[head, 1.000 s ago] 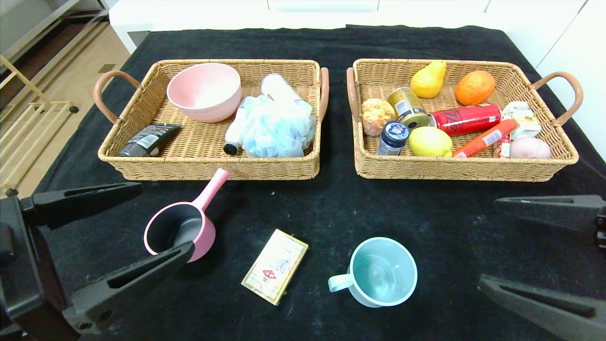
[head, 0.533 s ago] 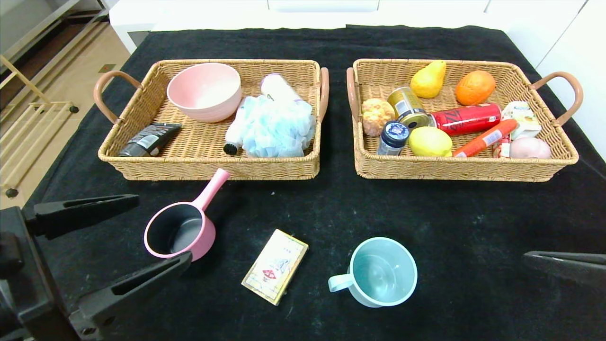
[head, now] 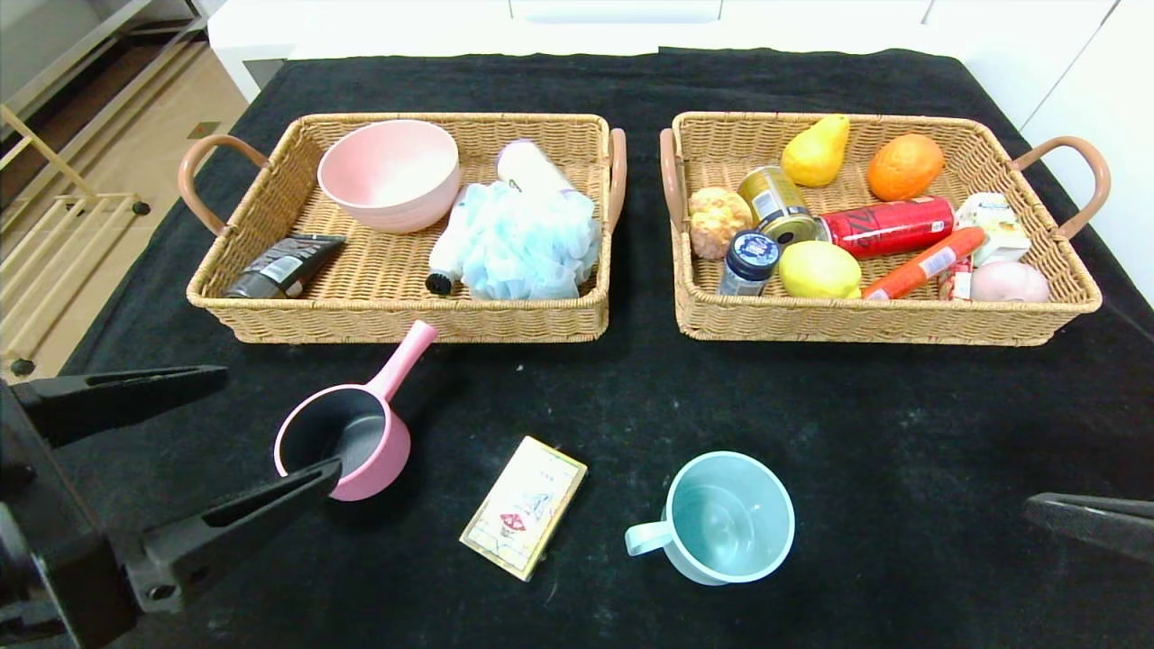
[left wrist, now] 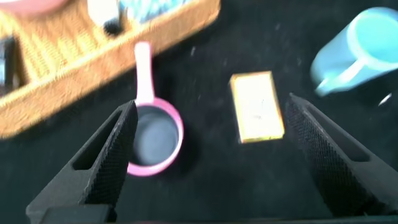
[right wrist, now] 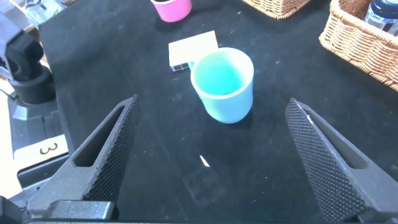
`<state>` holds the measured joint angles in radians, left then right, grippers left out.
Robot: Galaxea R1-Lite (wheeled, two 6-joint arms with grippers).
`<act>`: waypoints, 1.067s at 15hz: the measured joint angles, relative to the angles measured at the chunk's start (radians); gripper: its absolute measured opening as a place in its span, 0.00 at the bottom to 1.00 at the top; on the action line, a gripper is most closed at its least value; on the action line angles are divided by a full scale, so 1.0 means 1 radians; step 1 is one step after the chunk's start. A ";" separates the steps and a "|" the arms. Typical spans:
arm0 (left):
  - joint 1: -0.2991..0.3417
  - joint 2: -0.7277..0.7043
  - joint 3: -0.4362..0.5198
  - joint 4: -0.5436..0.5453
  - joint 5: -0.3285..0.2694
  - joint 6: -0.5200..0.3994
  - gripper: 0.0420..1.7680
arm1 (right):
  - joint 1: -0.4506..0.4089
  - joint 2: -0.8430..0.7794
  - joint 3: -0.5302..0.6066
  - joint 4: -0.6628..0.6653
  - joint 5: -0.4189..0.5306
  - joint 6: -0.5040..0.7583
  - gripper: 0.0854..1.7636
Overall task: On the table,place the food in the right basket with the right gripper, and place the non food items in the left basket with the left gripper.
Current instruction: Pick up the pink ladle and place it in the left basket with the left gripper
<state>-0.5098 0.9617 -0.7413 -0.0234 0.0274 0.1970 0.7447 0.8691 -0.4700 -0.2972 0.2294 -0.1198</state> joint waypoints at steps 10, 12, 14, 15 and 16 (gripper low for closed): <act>0.234 0.122 -0.104 0.144 0.146 -0.093 0.97 | -0.021 0.001 -0.003 0.001 0.000 0.006 0.96; 0.274 0.154 -0.093 0.143 0.136 -0.104 0.97 | -0.027 0.005 -0.003 0.002 0.001 0.005 0.96; 0.285 0.184 -0.081 0.140 0.134 -0.113 0.97 | -0.032 0.008 -0.004 0.001 0.001 0.005 0.96; 0.287 0.203 -0.076 0.135 0.134 -0.114 0.97 | -0.035 0.009 -0.004 0.001 0.000 0.004 0.96; 0.288 0.221 -0.073 0.131 0.134 -0.114 0.97 | -0.038 0.009 -0.005 0.001 0.000 0.004 0.96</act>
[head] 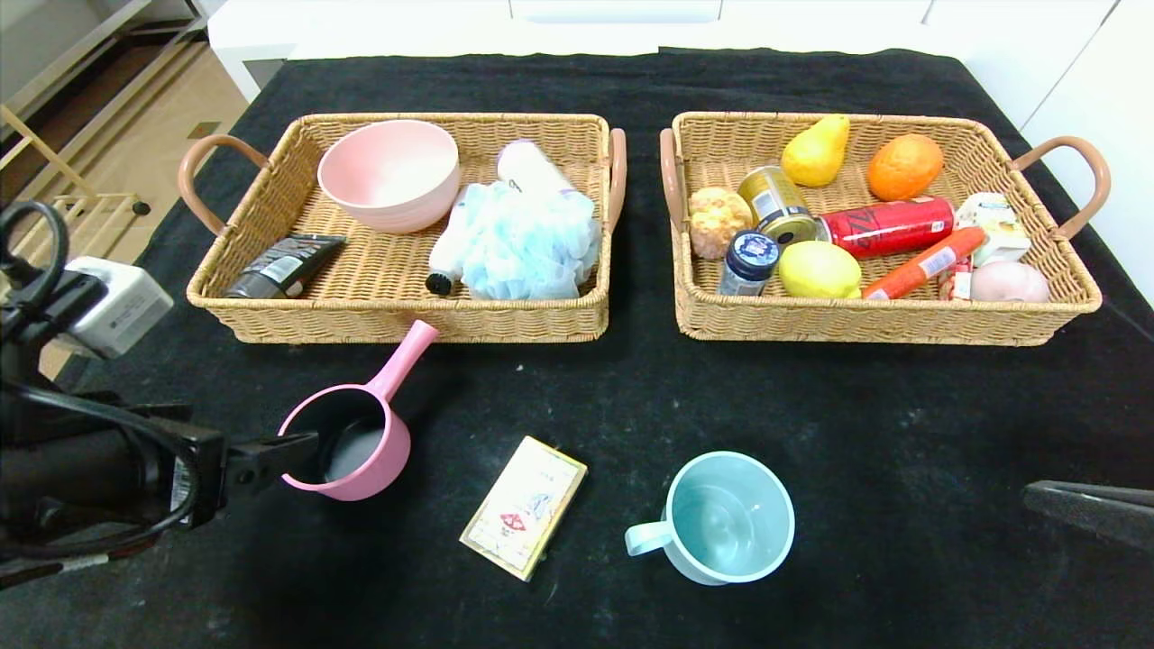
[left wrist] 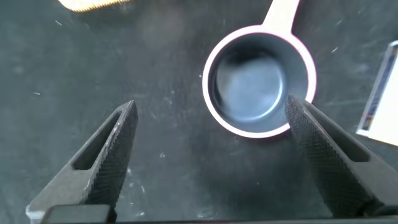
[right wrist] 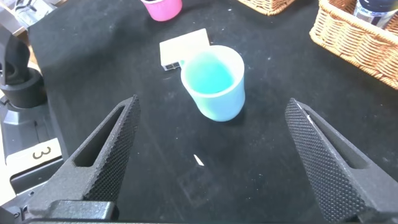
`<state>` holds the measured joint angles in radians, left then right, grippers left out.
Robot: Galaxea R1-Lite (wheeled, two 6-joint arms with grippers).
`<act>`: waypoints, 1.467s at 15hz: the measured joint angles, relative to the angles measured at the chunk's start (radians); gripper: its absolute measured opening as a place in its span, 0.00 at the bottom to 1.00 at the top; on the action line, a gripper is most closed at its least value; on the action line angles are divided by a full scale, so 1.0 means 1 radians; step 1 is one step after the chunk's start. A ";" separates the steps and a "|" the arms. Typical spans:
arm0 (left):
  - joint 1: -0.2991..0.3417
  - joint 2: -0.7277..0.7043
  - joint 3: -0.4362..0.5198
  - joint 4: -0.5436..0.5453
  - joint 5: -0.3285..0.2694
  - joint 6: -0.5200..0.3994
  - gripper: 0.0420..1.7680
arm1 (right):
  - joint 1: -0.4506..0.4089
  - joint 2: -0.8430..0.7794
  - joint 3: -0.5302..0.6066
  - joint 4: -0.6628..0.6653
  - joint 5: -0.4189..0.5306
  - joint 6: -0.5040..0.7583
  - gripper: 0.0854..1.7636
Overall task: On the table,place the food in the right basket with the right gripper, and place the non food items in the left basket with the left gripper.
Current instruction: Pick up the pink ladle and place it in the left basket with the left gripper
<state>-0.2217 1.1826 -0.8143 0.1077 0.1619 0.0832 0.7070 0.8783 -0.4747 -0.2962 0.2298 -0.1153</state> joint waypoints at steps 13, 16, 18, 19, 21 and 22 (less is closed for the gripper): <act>0.001 0.166 -0.036 -0.009 0.006 -0.005 0.97 | -0.029 0.016 -0.001 -0.001 0.000 0.000 0.97; 0.000 0.187 -0.038 -0.009 0.004 -0.020 0.97 | -0.032 0.020 -0.001 -0.001 0.000 0.000 0.97; 0.000 0.194 -0.038 -0.009 0.004 -0.020 0.97 | -0.040 0.025 -0.001 -0.001 0.000 0.000 0.97; -0.001 0.195 -0.038 -0.009 0.004 -0.020 0.97 | -0.042 0.027 -0.001 -0.001 0.001 0.000 0.97; -0.001 0.198 -0.036 -0.008 0.003 -0.020 0.94 | -0.043 0.030 -0.001 -0.001 0.000 0.000 0.97; -0.001 0.199 -0.036 -0.009 0.002 -0.019 0.83 | -0.043 0.030 -0.001 -0.001 0.000 0.000 0.97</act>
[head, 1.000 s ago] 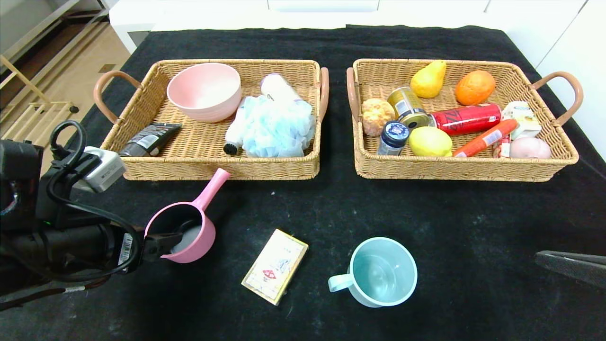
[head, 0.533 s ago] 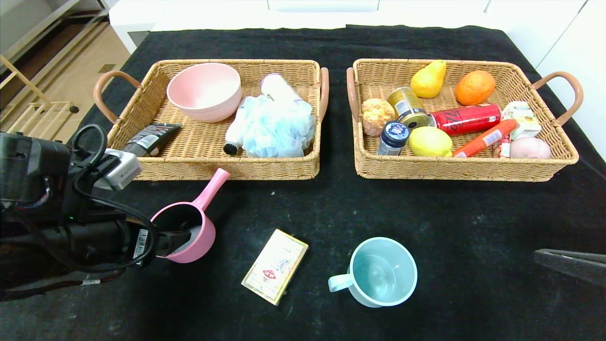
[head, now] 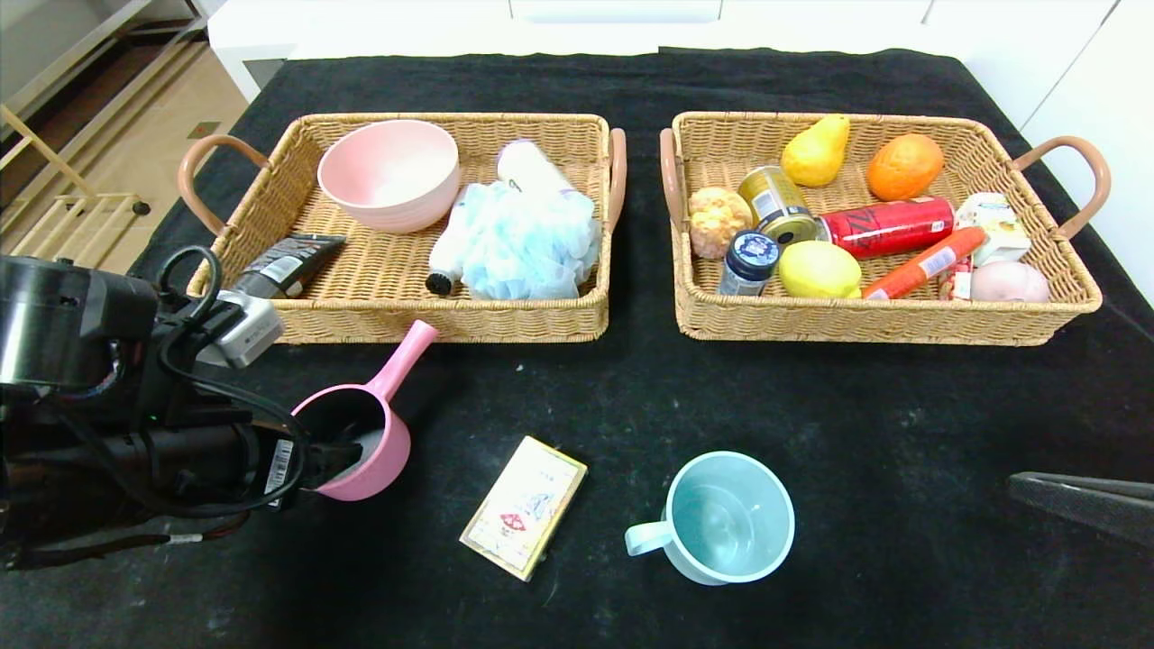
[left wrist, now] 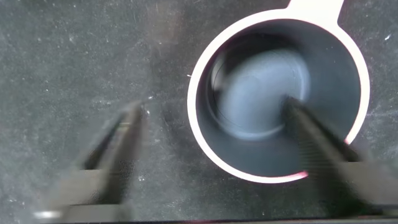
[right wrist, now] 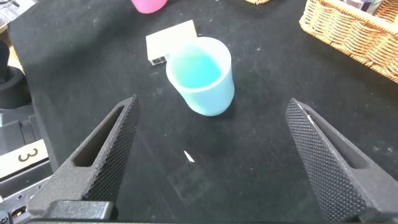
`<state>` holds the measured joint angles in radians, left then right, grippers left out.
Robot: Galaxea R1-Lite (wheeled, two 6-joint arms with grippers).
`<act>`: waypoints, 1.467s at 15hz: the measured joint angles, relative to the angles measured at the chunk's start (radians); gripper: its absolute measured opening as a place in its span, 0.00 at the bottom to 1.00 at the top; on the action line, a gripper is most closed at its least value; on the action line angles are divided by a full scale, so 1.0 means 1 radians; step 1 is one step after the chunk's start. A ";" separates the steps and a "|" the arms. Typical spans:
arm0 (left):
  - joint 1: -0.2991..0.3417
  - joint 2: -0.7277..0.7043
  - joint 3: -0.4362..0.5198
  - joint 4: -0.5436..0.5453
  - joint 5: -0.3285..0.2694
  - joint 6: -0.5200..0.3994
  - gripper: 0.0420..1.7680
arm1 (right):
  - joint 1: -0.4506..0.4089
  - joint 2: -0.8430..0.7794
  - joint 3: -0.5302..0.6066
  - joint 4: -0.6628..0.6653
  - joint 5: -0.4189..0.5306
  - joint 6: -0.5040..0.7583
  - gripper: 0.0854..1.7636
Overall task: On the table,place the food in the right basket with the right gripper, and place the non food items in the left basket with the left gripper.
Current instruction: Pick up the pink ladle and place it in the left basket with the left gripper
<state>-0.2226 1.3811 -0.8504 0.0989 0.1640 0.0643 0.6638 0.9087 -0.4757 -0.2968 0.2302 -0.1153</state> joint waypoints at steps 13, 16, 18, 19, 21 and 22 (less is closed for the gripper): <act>0.001 0.005 0.012 -0.004 -0.021 -0.001 0.05 | -0.022 0.029 0.005 -0.001 0.000 -0.004 0.97; 0.001 0.007 0.011 -0.002 -0.022 -0.002 0.05 | -0.024 0.036 0.006 -0.001 0.000 -0.005 0.97; 0.002 0.007 0.011 -0.001 -0.022 -0.002 0.05 | -0.029 0.038 0.006 -0.001 0.000 -0.005 0.97; 0.002 0.006 0.013 0.000 -0.022 -0.002 0.05 | -0.030 0.039 0.006 -0.002 0.000 -0.005 0.97; 0.002 0.002 0.015 0.000 -0.028 -0.002 0.05 | -0.031 0.043 0.006 -0.002 0.000 -0.003 0.97; 0.001 -0.002 0.016 0.003 -0.026 -0.012 0.05 | -0.035 0.047 0.006 -0.002 0.000 -0.003 0.97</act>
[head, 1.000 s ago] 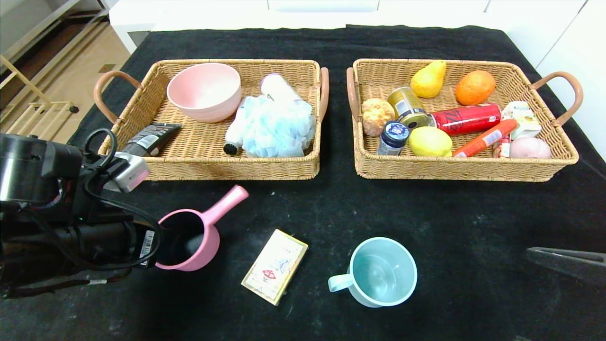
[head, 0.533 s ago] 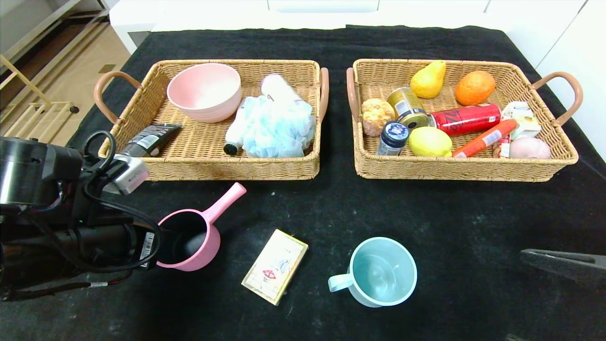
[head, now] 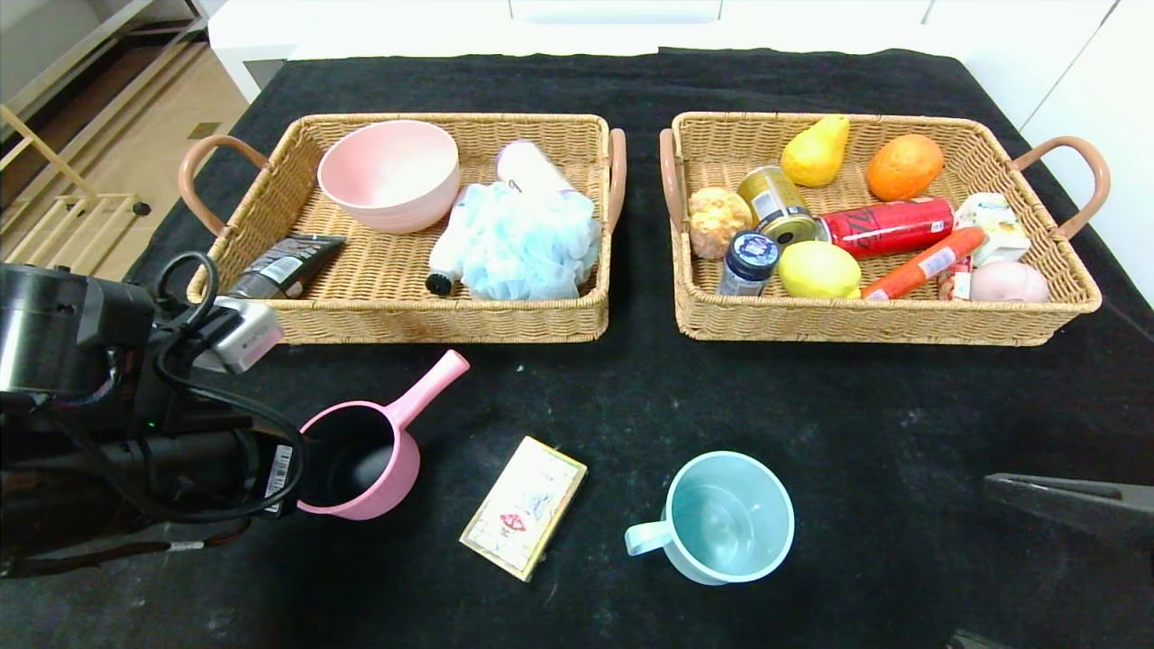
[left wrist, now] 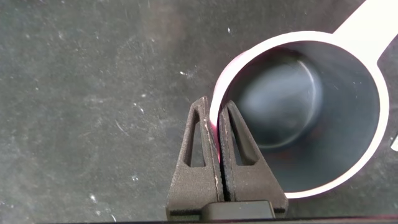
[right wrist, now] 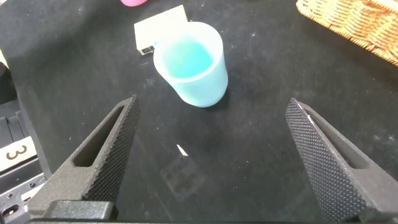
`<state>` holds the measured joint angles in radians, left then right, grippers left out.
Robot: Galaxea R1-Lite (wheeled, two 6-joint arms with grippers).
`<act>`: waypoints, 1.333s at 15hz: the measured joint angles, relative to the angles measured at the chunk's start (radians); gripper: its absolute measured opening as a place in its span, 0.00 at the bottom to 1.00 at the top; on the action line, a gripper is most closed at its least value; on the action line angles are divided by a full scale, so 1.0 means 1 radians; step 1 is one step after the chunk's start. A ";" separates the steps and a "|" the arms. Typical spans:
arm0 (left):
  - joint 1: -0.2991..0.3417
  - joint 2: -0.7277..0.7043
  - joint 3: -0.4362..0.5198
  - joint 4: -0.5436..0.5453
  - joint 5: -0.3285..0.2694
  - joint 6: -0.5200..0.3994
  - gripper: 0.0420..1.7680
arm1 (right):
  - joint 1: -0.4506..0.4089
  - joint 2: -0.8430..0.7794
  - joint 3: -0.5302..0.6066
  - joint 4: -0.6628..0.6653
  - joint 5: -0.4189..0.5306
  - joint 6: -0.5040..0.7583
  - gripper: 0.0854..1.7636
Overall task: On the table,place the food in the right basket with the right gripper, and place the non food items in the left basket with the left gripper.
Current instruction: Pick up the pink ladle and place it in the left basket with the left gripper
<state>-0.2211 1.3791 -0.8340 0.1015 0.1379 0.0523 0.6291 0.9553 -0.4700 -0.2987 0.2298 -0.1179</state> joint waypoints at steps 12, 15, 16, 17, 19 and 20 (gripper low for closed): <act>-0.033 -0.207 -0.105 0.005 -0.004 -0.048 0.05 | -0.099 0.008 -0.023 -0.001 0.078 0.001 0.97; -0.036 -0.227 -0.159 0.000 -0.010 -0.050 0.05 | -0.138 0.008 -0.041 0.000 0.086 0.003 0.97; -0.037 -0.227 -0.180 0.000 -0.016 -0.050 0.05 | -0.147 0.008 -0.044 0.001 0.089 0.003 0.97; -0.036 -0.223 -0.201 0.000 -0.022 -0.052 0.05 | -0.154 0.008 -0.049 0.001 0.090 0.003 0.97; -0.032 -0.201 -0.254 0.000 -0.028 -0.059 0.05 | -0.167 0.008 -0.056 0.005 0.094 0.004 0.97; -0.027 -0.183 -0.283 -0.001 -0.029 -0.061 0.05 | -0.178 0.008 -0.060 0.006 0.096 0.004 0.97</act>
<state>-0.2481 1.1960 -1.1174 0.1009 0.1087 -0.0085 0.4511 0.9636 -0.5304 -0.2930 0.3262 -0.1134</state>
